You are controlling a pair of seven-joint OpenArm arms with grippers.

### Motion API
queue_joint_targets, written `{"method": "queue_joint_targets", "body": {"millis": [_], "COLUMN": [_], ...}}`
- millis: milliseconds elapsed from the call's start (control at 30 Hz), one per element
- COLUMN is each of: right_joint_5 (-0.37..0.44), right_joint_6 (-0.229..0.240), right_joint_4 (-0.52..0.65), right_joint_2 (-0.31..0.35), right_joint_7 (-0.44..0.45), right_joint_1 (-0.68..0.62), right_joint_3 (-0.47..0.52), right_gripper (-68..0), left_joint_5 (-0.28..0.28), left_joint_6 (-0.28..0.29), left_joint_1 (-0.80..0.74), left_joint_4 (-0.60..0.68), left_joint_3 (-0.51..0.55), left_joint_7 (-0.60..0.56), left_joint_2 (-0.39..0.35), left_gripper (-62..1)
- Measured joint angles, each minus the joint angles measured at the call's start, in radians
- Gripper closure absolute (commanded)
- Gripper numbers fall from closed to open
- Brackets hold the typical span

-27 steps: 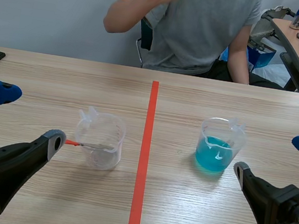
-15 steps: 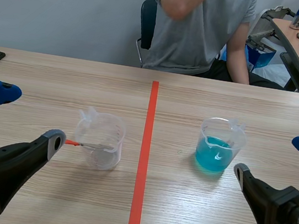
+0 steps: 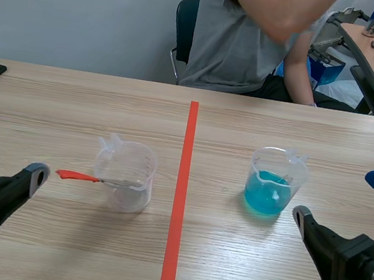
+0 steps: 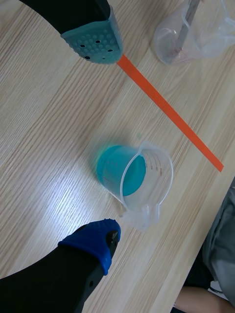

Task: Do the redox reaction experiment.
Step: 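Lift the metal plate out of the left beaker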

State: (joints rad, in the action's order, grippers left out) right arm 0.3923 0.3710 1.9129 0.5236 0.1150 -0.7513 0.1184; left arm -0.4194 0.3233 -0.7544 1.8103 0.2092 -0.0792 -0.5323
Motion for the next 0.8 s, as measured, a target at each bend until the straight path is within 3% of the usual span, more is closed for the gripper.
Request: {"method": "queue_joint_targets", "body": {"millis": [400,800], "right_joint_5": [-0.014,-0.083], "right_joint_6": [0.0,0.019], "right_joint_4": [0.0,0.0], "right_joint_2": [0.0,0.0], "right_joint_7": [0.017,0.042], "right_joint_1": [0.0,0.01], "right_joint_3": [0.0,0.0], "right_gripper": [-67.9,-67.9], "left_joint_5": [0.0,-0.003], "left_joint_6": [0.0,0.003], "left_joint_1": [-0.153,-0.237], "left_joint_4": [-0.28,-0.57], "left_joint_3": [0.148,0.157], "left_joint_7": [-0.048,-0.048], "left_joint_2": [0.0,0.041], "left_gripper": [-62.3,-62.3]}}
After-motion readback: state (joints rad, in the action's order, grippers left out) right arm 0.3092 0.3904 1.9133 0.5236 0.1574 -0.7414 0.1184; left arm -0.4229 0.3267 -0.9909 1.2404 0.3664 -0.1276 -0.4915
